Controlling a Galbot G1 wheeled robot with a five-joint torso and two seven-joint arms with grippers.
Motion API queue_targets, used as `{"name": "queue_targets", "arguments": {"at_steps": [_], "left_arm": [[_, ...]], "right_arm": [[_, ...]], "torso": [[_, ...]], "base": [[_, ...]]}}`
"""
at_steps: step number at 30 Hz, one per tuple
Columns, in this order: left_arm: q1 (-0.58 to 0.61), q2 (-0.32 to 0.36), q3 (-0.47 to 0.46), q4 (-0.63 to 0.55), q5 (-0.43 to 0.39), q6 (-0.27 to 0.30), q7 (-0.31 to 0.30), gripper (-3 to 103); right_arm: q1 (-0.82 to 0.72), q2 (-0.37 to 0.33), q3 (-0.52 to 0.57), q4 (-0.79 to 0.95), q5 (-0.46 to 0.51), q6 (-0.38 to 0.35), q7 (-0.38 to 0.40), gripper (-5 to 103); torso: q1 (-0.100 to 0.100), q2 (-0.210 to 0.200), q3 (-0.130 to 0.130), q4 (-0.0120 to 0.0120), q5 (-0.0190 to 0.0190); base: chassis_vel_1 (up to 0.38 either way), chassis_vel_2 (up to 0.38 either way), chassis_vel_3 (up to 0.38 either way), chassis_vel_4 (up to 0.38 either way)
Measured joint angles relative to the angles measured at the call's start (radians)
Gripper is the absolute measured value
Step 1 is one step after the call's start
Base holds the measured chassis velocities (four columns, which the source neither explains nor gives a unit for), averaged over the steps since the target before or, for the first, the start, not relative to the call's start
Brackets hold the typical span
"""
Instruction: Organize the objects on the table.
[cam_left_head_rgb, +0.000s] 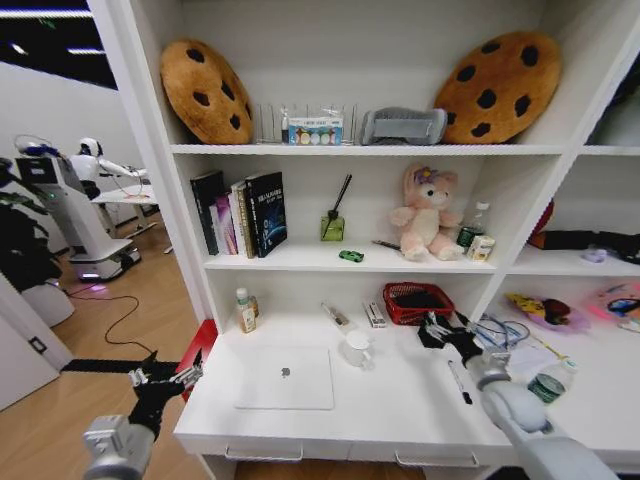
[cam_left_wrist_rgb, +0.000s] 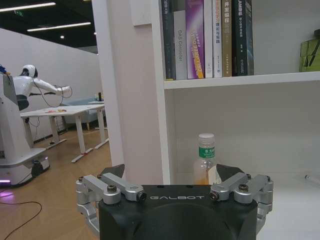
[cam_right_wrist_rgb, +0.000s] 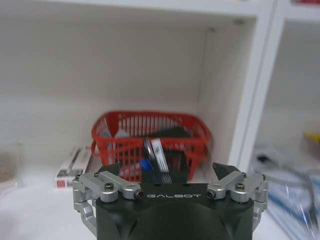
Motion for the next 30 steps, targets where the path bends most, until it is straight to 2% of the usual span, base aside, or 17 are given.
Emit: {"name": "queue_targets", "arguments": {"at_steps": [3, 4, 5, 7, 8, 12, 18, 24, 25, 26, 28, 29, 30], "left_arm": [[0.0, 0.0, 0.0, 0.0, 0.0, 0.0, 0.0, 100], [0.0, 0.0, 0.0, 0.0, 0.0, 0.0, 0.0, 100], [0.0, 0.0, 0.0, 0.0, 0.0, 0.0, 0.0, 100], [0.0, 0.0, 0.0, 0.0, 0.0, 0.0, 0.0, 100], [0.0, 0.0, 0.0, 0.0, 0.0, 0.0, 0.0, 100], [0.0, 0.0, 0.0, 0.0, 0.0, 0.0, 0.0, 100], [0.0, 0.0, 0.0, 0.0, 0.0, 0.0, 0.0, 100], [0.0, 0.0, 0.0, 0.0, 0.0, 0.0, 0.0, 100], [0.0, 0.0, 0.0, 0.0, 0.0, 0.0, 0.0, 100], [0.0, 0.0, 0.0, 0.0, 0.0, 0.0, 0.0, 100], [0.0, 0.0, 0.0, 0.0, 0.0, 0.0, 0.0, 100], [0.0, 0.0, 0.0, 0.0, 0.0, 0.0, 0.0, 100], [0.0, 0.0, 0.0, 0.0, 0.0, 0.0, 0.0, 100]], "right_arm": [[-0.076, -0.01, 0.062, 0.001, 0.146, -0.119, -0.006, 102], [-0.076, -0.01, 0.062, 0.001, 0.146, -0.119, -0.006, 102], [-0.077, -0.01, 0.059, -0.027, 0.182, -0.146, 0.004, 96], [-0.068, -0.008, 0.048, -0.049, 0.2, -0.156, 0.017, 96], [-0.039, -0.002, 0.012, -0.087, 0.216, -0.163, 0.045, 91], [0.021, 0.004, -0.052, -0.133, 0.217, -0.171, 0.068, 85], [0.099, 0.005, -0.13, -0.191, 0.202, -0.174, 0.101, 84], [0.127, -0.001, -0.155, -0.225, 0.191, -0.167, 0.098, 82], [0.131, -0.003, -0.158, -0.23, 0.186, -0.162, 0.095, 78], [0.136, -0.007, -0.161, -0.233, 0.184, -0.16, 0.09, 61], [0.139, -0.008, -0.162, -0.233, 0.185, -0.16, 0.089, 51], [0.139, -0.008, -0.162, -0.233, 0.185, -0.16, 0.089, 51], [0.139, -0.008, -0.162, -0.232, 0.186, -0.16, 0.089, 45]], "torso": [[0.0, 0.0, 0.0, 0.0003, 0.0], [0.0, 0.0, 0.0, 0.0003, 0.0], [0.0, 0.0, 0.0, 0.0003, 0.0001], [0.0, 0.0, 0.0, 0.0002, 0.0001], [0.0, 0.0, 0.0, 0.0004, 0.0006], [0.0, 0.0, 0.0, 0.0008, 0.0002], [0.0, 0.0, 0.0, 0.0006, 0.0001], [0.0, 0.0, 0.0, 0.0005, -0.0002], [0.0, 0.0, 0.0, 0.0004, -0.0002], [0.0, 0.0, 0.0, 0.0004, 0.0], [0.0, 0.0, 0.0, 0.0005, 0.0003], [0.0, 0.0, 0.0, 0.0005, 0.0003], [0.0, 0.0, 0.0, 0.0005, 0.0002]], "base": [[0.0, 0.0, 0.0, 0.0], [0.0, 0.0, 0.0, 0.0], [0.0, 0.0, 0.0, 0.0], [0.0, 0.0, 0.0, 0.0], [0.0, 0.0, 0.0, 0.0], [0.0, 0.0, 0.0, 0.0], [0.0, 0.0, 0.0, 0.0], [0.0, 0.0, 0.0, 0.0], [0.0, 0.0, 0.0, 0.0], [0.0, 0.0, 0.0, 0.0], [0.0, 0.0, 0.0, 0.0], [0.0, 0.0, 0.0, 0.0], [0.0, 0.0, 0.0, 0.0]]}}
